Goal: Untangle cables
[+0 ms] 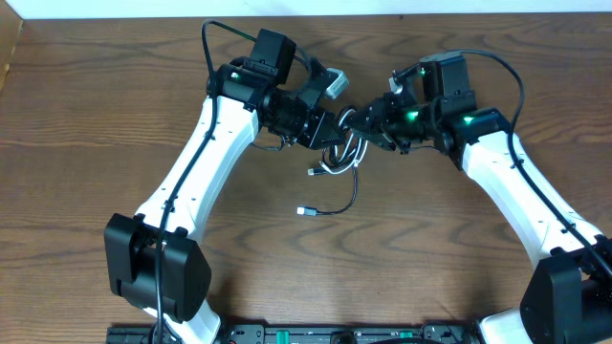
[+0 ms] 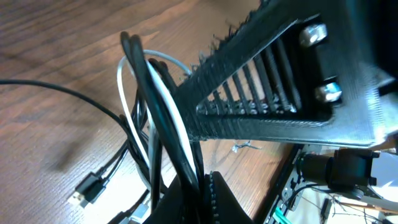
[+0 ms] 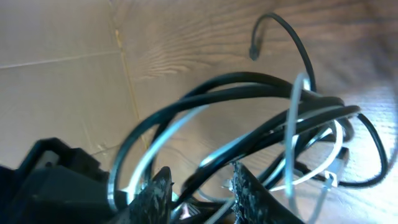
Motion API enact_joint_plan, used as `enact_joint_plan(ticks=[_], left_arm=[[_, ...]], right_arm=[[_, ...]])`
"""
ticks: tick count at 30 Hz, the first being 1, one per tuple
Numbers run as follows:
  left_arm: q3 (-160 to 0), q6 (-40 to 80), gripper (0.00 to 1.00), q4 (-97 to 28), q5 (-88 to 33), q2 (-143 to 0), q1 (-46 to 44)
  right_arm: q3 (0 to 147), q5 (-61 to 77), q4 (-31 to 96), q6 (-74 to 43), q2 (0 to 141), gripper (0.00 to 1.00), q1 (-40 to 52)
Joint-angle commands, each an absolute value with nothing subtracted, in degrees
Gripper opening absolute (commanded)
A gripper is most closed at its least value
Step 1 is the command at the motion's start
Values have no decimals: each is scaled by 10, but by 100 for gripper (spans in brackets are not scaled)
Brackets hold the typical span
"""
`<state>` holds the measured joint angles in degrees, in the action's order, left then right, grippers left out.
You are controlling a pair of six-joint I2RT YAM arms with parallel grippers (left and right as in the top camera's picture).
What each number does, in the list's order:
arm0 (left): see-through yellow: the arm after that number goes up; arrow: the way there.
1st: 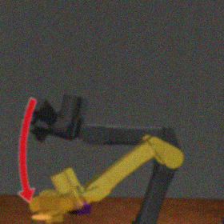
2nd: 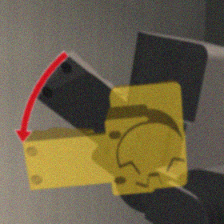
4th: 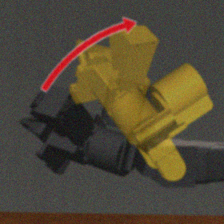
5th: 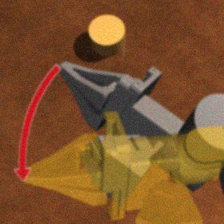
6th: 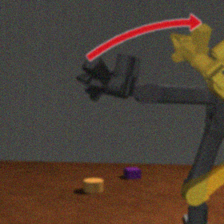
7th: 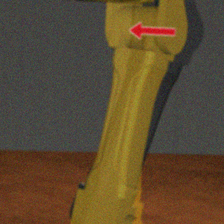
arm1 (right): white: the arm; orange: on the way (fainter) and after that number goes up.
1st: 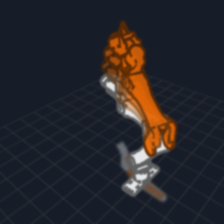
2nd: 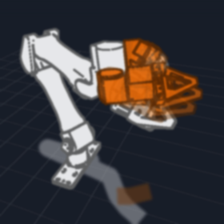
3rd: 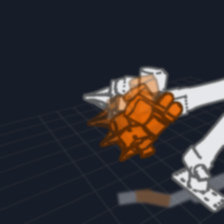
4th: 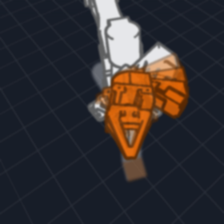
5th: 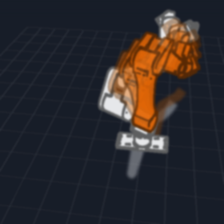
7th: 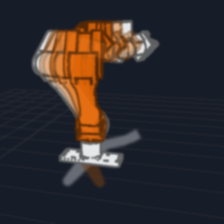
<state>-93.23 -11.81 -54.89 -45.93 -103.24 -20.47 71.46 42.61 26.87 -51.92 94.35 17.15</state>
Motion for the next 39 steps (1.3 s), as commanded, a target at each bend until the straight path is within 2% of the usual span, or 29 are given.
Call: enact_joint_plan(ticks=[1,13,21,23,25,27,28,36,39], left_arm=[[-938,-117,8,-548,-467,-1035,-207],[-938,-117,7,-548,-467,-1035,-207],[-938,-117,8,-548,-467,-1035,-207],[-938,-117,7,-548,-467,-1035,-207],[-938,-117,7,-548,-467,-1035,-207],[-938,-117,7,-548,-466,-1035,-206],[-938,-117,7,-546,-466,-1035,-205],[-938,-114,7,-535,-465,-1035,-182],[-938,-90,7,-534,-424,-1035,-163]], right_arm=[[719,412,287,-505,948,28,181],[718,381,266,-524,958,29,188],[718,383,226,-577,1005,29,229],[718,383,215,-583,1019,25,234],[718,383,211,-587,1030,17,234],[718,382,212,-587,1037,4,228],[718,383,213,-584,1039,1,223],[718,380,249,-469,1038,1,167],[718,372,287,-433,1037,1,131]])
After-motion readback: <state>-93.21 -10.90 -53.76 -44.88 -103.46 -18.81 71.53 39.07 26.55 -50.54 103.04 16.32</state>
